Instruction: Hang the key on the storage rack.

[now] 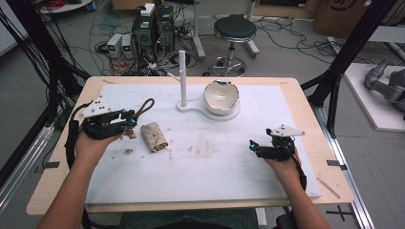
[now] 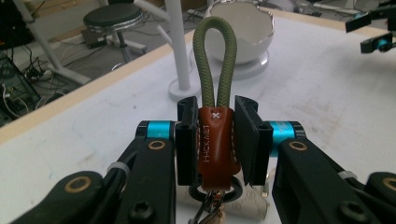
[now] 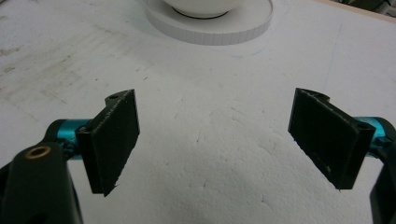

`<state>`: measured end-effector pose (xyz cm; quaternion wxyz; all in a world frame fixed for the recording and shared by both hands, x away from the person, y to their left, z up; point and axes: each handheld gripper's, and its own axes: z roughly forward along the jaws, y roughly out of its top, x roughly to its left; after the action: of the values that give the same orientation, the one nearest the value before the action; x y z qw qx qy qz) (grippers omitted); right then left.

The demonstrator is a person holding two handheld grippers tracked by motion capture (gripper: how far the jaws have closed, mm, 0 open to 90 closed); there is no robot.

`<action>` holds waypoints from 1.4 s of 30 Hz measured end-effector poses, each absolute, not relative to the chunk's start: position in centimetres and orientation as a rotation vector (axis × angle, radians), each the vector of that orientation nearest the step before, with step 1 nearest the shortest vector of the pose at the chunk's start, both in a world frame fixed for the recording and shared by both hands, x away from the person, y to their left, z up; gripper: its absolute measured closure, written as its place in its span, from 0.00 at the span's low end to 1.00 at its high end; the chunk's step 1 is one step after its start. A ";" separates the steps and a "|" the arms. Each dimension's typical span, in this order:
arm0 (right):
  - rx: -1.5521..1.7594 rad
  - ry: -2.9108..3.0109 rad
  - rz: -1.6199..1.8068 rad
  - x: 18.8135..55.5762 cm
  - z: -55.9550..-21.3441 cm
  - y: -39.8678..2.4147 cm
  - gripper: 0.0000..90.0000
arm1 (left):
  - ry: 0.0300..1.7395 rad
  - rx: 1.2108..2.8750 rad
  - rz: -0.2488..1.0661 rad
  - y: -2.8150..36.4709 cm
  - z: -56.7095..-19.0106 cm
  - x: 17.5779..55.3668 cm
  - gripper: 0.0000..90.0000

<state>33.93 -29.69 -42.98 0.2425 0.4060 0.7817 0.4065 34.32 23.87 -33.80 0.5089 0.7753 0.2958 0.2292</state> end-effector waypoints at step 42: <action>1.120 2.146 1.109 34.1 -43.2 -29.9 0.18 | 0.726 1.977 0.628 15.0 -29.7 44.1 0.78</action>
<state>34.08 -29.91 -43.18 0.2373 0.4088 0.7829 0.4045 44.13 15.02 -29.75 0.4544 0.8013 0.2943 0.2547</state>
